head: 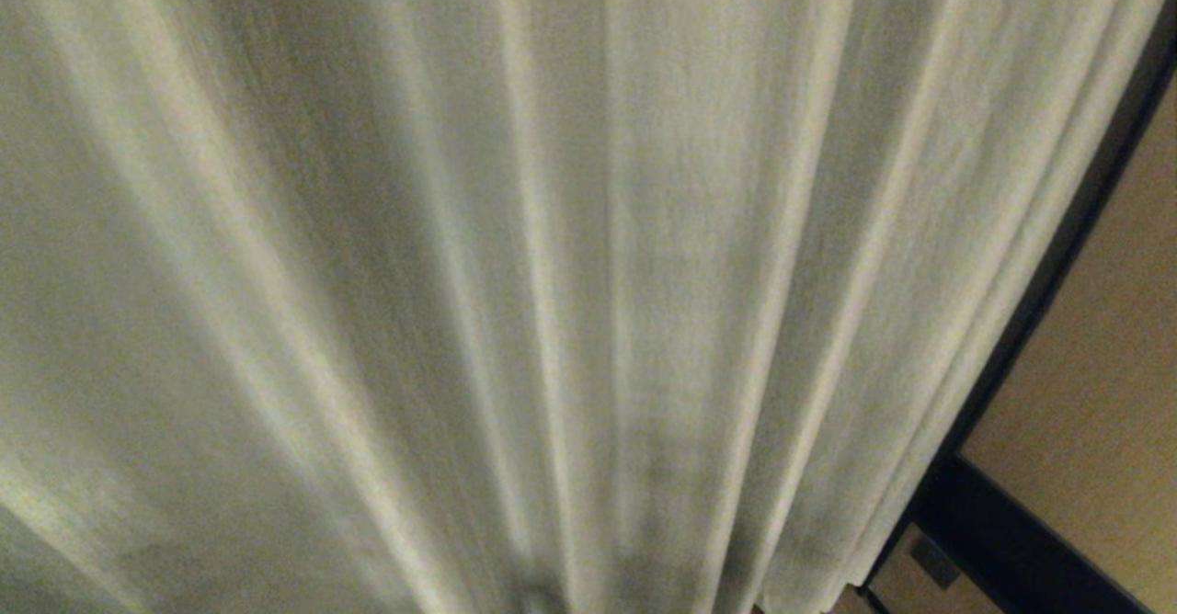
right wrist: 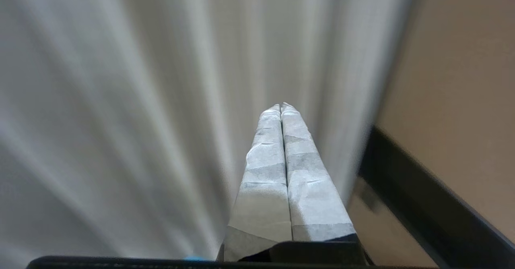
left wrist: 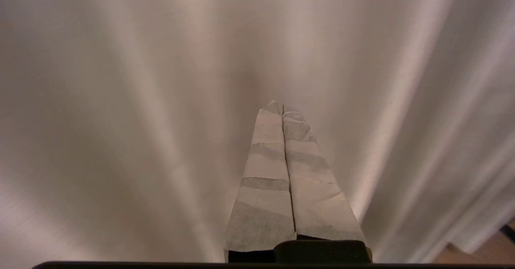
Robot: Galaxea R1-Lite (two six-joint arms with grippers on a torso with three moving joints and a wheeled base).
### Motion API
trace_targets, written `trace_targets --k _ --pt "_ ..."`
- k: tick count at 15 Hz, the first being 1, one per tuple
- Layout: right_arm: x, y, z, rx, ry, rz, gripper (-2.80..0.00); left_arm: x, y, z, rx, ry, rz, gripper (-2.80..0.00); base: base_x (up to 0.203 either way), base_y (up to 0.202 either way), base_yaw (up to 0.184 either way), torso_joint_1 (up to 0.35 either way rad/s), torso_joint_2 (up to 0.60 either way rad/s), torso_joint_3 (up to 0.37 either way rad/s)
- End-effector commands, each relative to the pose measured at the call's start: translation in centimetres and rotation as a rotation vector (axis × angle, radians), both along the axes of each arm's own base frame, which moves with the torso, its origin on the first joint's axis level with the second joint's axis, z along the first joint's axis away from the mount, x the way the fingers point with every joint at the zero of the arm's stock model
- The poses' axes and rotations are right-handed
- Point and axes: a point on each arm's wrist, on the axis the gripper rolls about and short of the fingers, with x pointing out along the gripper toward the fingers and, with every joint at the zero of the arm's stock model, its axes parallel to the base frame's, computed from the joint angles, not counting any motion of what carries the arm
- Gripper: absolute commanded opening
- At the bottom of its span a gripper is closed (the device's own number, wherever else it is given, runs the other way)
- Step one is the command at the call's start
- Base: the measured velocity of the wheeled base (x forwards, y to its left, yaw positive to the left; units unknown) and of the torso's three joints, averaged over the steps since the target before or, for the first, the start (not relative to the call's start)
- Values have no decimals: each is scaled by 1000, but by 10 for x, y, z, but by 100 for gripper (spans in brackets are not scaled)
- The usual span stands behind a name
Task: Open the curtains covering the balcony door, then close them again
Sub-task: Close the outer curtains on both sides
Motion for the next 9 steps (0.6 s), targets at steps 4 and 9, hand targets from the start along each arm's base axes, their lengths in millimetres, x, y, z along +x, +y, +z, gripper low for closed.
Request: trace_targets --k 4,9 --pt "0 0 0 1 1 -1 -280 0 0 0 0 -1 0 -280 -1 -8 167 6 2 0" --pt "0 0 0 1 1 -1 -280 0 0 0 0 -1 0 -280 -1 -10 170 3 2 2"
